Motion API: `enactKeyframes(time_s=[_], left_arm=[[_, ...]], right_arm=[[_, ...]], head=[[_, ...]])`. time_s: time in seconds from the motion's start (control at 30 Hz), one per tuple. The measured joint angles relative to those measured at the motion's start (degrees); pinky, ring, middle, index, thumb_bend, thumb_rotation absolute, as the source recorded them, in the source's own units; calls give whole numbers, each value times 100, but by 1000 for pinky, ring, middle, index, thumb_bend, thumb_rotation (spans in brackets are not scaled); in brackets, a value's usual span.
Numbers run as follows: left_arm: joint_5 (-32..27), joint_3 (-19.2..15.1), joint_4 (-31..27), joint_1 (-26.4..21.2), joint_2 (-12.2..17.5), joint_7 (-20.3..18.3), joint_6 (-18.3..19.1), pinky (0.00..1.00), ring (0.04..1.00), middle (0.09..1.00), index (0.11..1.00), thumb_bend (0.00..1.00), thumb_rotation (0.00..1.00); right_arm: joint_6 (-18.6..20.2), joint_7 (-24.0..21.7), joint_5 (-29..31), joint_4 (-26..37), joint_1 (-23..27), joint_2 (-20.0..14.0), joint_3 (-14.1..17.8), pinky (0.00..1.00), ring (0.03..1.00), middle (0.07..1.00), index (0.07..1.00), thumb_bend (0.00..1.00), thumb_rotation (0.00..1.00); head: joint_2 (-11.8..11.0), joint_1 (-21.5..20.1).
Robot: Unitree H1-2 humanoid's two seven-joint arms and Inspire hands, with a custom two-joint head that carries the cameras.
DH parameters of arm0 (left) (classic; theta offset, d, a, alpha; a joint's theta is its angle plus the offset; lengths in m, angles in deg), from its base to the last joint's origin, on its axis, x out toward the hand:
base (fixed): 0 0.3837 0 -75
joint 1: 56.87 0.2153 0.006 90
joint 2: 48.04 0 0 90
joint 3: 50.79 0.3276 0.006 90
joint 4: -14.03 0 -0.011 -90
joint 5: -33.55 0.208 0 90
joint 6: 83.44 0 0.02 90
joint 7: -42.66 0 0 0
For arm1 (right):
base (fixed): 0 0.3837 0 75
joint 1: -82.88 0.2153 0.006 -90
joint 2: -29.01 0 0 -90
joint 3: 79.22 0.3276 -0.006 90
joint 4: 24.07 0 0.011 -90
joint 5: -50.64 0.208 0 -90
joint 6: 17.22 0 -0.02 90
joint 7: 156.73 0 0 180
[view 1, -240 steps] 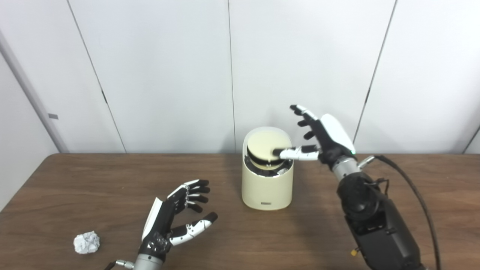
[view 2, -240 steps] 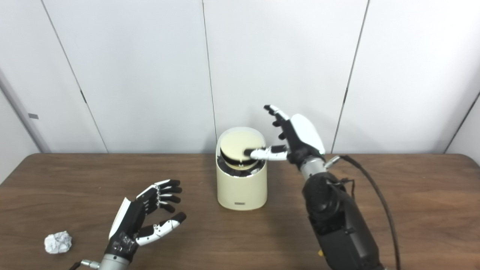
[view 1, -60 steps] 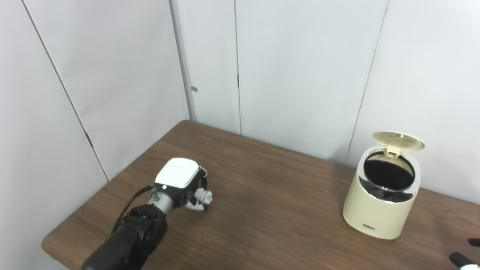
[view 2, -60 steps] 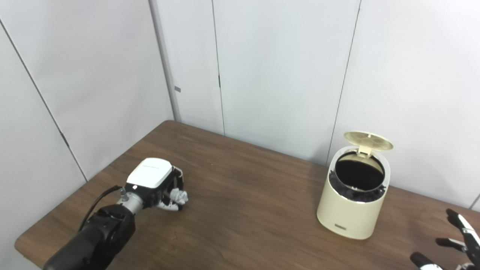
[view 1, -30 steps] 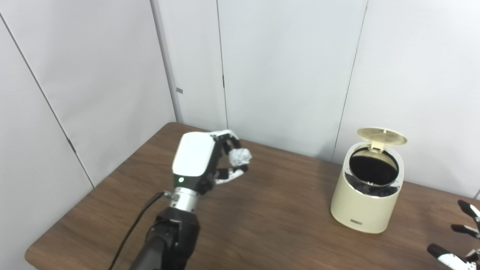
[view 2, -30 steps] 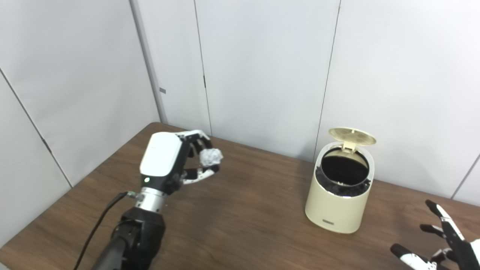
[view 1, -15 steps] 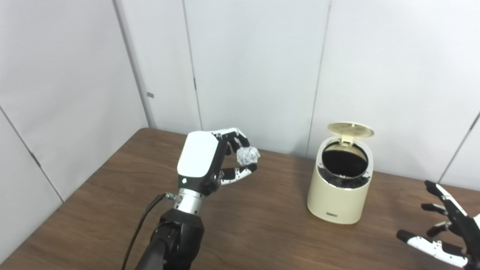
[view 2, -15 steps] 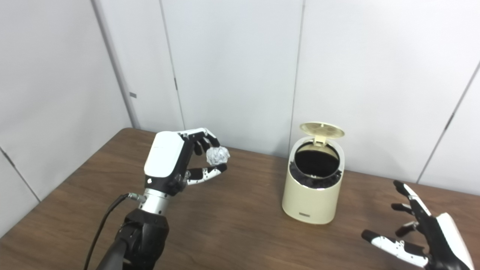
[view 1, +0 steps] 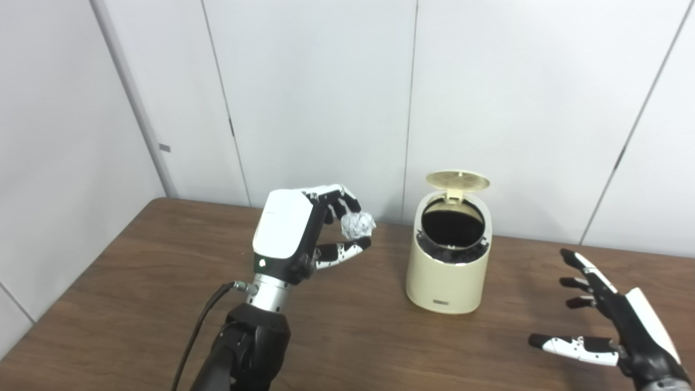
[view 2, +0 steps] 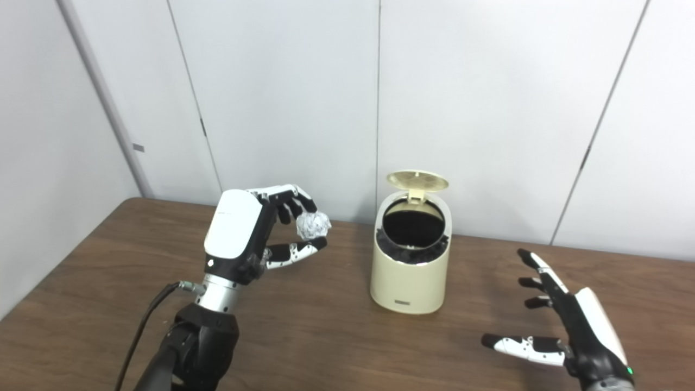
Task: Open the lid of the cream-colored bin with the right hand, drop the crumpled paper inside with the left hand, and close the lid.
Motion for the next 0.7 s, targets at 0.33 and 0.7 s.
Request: enactKeyframes(time_s=[0.33,0.7], left_arm=[[-114,134,402,-332,-169,52,-129,273,356,436,516,520,0],[-208,270,779,-702,-364,56,-220,295,374,442,515,520,0]], right_arm=[[-733,472,-146,-568,135,109,-170,671,824,921,904,765,333],[-179,166,-208,-3,-58,151,-220,658,808,912,891,759,235]], head=[[-79,-368],[-132,-756]])
